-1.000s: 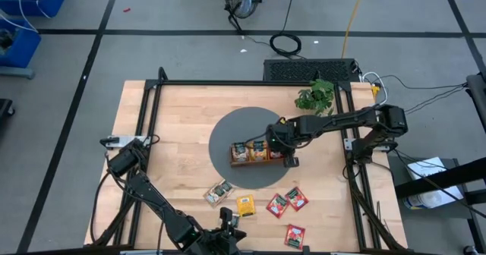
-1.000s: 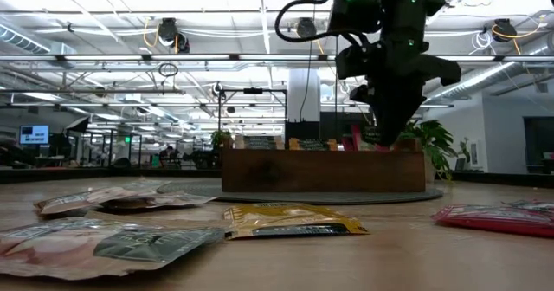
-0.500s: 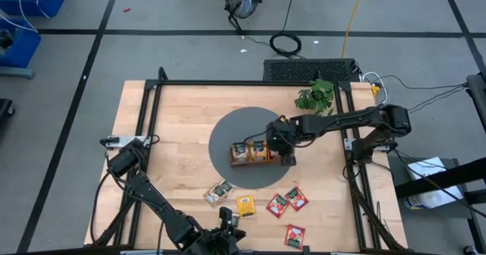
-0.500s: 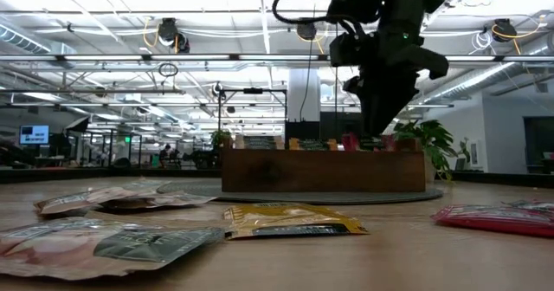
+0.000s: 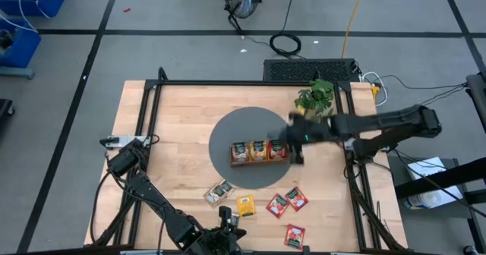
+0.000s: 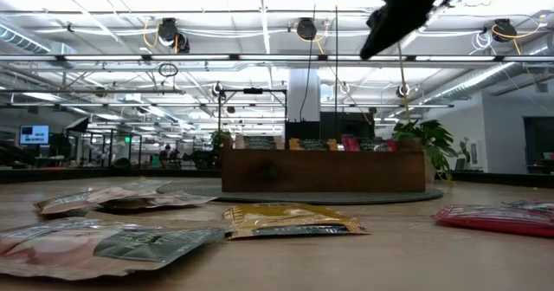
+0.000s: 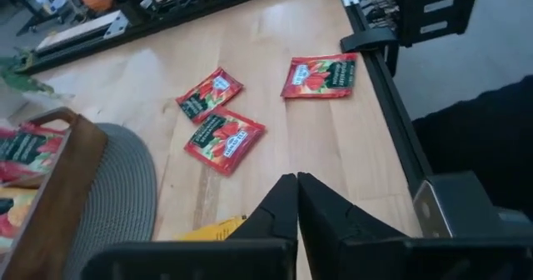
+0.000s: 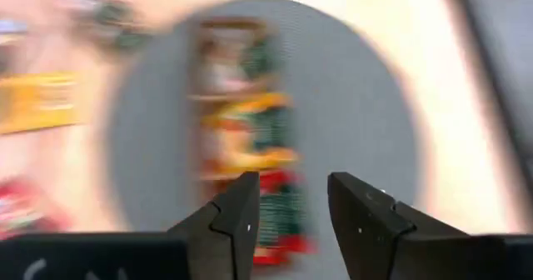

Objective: Pick & Place Tea
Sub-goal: Adjust the brown tea bag on the table

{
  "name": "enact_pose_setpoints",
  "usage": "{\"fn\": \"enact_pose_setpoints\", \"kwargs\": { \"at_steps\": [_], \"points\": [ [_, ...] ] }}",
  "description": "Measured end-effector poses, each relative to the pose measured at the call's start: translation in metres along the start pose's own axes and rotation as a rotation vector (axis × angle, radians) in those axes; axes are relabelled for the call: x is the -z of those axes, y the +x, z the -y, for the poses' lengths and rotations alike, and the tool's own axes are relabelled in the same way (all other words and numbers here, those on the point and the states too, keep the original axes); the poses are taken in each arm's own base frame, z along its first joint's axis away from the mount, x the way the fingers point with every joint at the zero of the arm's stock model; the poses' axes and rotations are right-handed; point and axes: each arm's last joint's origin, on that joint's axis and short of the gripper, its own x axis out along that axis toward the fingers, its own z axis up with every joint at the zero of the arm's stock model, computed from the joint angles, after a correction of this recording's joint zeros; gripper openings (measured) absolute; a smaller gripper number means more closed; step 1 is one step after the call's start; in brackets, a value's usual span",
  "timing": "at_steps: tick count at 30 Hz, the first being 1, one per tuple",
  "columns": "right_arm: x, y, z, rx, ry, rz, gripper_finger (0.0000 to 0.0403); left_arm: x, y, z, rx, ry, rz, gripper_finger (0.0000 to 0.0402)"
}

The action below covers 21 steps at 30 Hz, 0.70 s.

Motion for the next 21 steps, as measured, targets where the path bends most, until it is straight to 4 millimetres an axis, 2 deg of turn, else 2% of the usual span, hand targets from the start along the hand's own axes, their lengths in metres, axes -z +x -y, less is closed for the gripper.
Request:
{"fn": "enact_pose_setpoints", "kwargs": {
  "at_steps": [6, 10, 15, 18, 21],
  "points": [
    [0.048, 0.022, -0.069, -0.198, -0.154, 0.078, 0.013, 0.0, 0.004, -0.004, 0.003, -0.096, -0.013, 0.0025],
    [0.088, 0.037, -0.104, -0.324, -0.201, 0.284, 0.013, 0.005, 0.004, -0.002, 0.11, -0.178, -0.104, 0.0026],
    [0.121, 0.037, -0.114, -0.389, -0.174, 0.558, 0.0128, 0.013, -0.001, 0.002, 0.166, -0.304, -0.207, 0.0026],
    [0.133, 0.038, -0.113, -0.31, -0.168, 0.585, 0.0108, 0.014, -0.002, 0.003, 0.164, -0.356, -0.214, 0.0026],
    [0.139, 0.039, -0.113, -0.217, -0.164, 0.557, 0.0063, 0.018, 0.002, 0.005, 0.154, -0.384, -0.227, 0.0026]
  ]
}}
